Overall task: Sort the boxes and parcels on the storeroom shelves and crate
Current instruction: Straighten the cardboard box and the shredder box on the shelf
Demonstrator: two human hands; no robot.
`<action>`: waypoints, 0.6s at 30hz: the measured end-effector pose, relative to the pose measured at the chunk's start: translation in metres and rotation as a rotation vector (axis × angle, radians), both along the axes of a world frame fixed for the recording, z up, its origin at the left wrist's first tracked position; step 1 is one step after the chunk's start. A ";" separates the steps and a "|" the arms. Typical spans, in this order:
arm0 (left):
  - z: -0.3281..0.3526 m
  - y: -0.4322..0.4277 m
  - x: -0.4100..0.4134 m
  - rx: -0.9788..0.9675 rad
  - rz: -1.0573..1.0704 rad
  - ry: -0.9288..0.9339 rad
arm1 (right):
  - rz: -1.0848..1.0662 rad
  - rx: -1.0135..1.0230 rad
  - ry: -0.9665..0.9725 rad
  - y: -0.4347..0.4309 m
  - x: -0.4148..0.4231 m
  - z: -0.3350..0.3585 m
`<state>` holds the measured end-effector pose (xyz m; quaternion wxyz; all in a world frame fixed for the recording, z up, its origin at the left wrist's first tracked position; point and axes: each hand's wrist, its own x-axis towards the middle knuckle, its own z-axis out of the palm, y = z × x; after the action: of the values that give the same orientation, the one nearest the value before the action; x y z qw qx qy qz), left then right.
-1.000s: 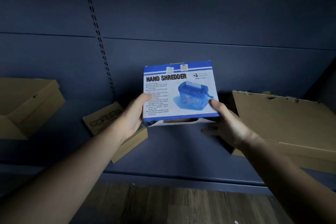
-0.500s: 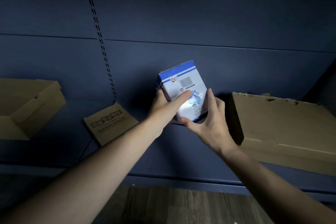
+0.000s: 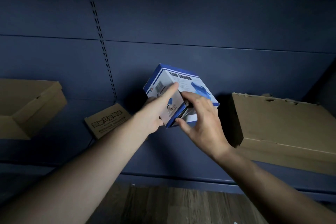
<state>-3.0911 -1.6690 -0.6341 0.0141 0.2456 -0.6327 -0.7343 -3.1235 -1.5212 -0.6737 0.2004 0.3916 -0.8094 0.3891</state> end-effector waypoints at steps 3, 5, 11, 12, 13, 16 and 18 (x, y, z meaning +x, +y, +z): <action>0.000 -0.004 0.000 0.047 -0.034 0.018 | 0.065 0.021 0.044 -0.002 0.000 -0.002; -0.002 -0.006 0.001 0.067 -0.049 0.039 | 0.093 0.026 0.064 -0.002 -0.001 -0.004; 0.001 -0.018 -0.006 0.044 0.111 0.049 | -0.085 0.002 -0.035 0.006 -0.016 0.001; 0.001 -0.022 -0.007 0.047 0.118 0.036 | -0.153 0.018 -0.056 0.010 -0.019 0.001; 0.001 -0.025 -0.007 0.057 0.105 0.010 | -0.218 0.044 -0.087 0.014 -0.023 0.001; 0.000 -0.030 0.004 0.148 0.030 -0.065 | -0.297 0.067 -0.309 0.027 -0.029 0.005; -0.001 -0.036 0.008 0.170 0.017 -0.100 | -0.240 -0.015 -0.501 0.035 -0.032 0.008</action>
<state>-3.0833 -1.7055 -0.6347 -0.0322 0.2878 -0.5660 -0.7719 -3.1553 -1.4857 -0.6657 0.0416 0.1829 -0.8714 0.4534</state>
